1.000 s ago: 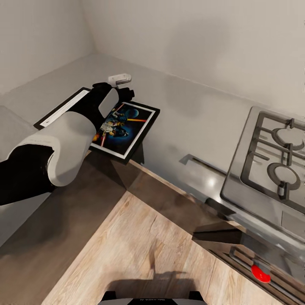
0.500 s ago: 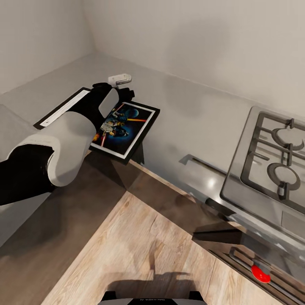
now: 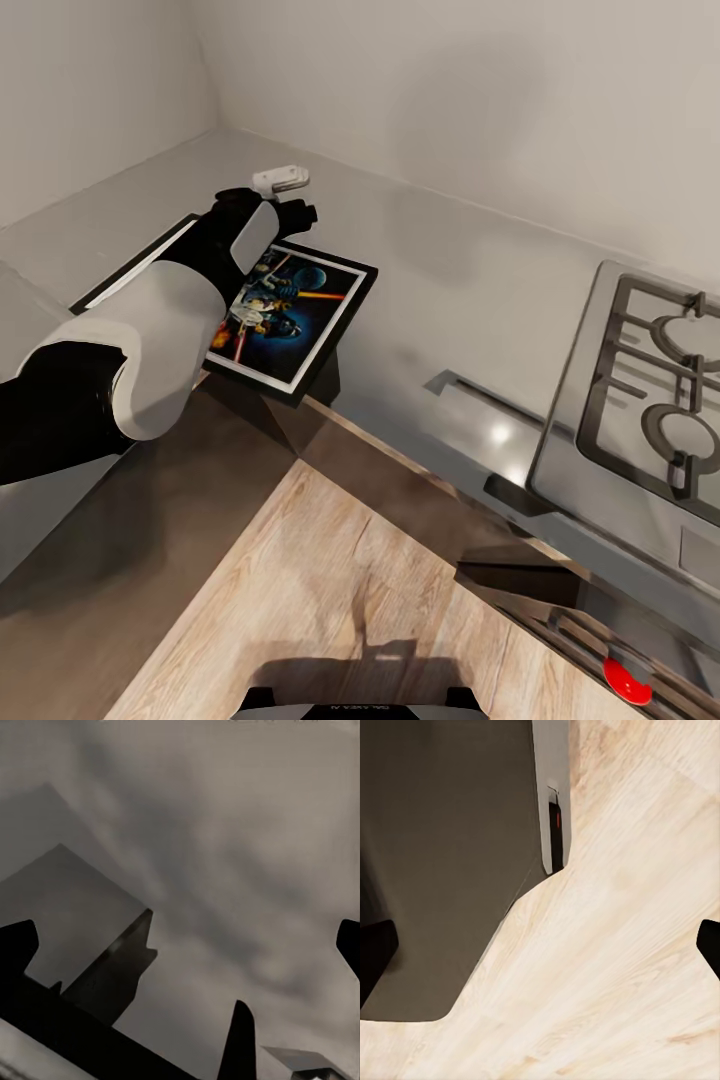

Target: Pick up the poster from the kitchen countertop and hang it on one of the wall nails in the kitchen.

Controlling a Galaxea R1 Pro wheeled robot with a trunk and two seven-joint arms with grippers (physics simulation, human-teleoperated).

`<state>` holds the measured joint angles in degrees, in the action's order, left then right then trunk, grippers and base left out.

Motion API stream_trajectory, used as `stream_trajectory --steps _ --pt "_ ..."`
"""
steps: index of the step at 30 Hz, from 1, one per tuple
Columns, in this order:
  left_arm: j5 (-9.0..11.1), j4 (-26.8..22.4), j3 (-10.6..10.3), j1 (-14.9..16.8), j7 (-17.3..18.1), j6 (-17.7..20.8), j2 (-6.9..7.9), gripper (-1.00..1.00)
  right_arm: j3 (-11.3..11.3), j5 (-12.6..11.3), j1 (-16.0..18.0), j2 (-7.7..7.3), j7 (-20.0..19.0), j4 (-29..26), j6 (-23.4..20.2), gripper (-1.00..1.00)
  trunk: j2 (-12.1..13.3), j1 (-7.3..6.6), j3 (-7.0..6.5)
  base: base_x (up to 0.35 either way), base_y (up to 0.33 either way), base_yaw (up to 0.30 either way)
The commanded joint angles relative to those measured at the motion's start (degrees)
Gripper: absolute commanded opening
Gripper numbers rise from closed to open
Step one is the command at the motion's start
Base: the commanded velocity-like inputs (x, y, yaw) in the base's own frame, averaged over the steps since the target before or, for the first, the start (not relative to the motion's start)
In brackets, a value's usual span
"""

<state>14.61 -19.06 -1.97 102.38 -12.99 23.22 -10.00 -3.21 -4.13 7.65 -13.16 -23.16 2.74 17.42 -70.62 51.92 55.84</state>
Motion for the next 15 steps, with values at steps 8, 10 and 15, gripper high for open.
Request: stream_trajectory --steps 8,10,15 --pt "0.6 -0.2 -0.2 0.0 -0.4 0.2 0.00 1.00 -0.3 -0.4 0.1 -0.03 -0.5 0.3 0.2 1.00 0.0 0.00 0.03 0.071 0.000 0.000" --pt "0.6 -0.1 -0.2 0.0 -0.4 0.2 0.00 1.00 -0.3 -0.4 0.1 -0.03 -0.5 0.3 0.2 1.00 0.0 0.00 0.03 0.173 0.000 0.000" --pt "0.6 -0.1 -0.1 0.0 -0.4 0.2 0.00 1.00 -0.3 -0.4 0.1 -0.03 -0.5 0.3 0.2 1.00 0.0 0.00 0.03 0.066 0.000 0.000"
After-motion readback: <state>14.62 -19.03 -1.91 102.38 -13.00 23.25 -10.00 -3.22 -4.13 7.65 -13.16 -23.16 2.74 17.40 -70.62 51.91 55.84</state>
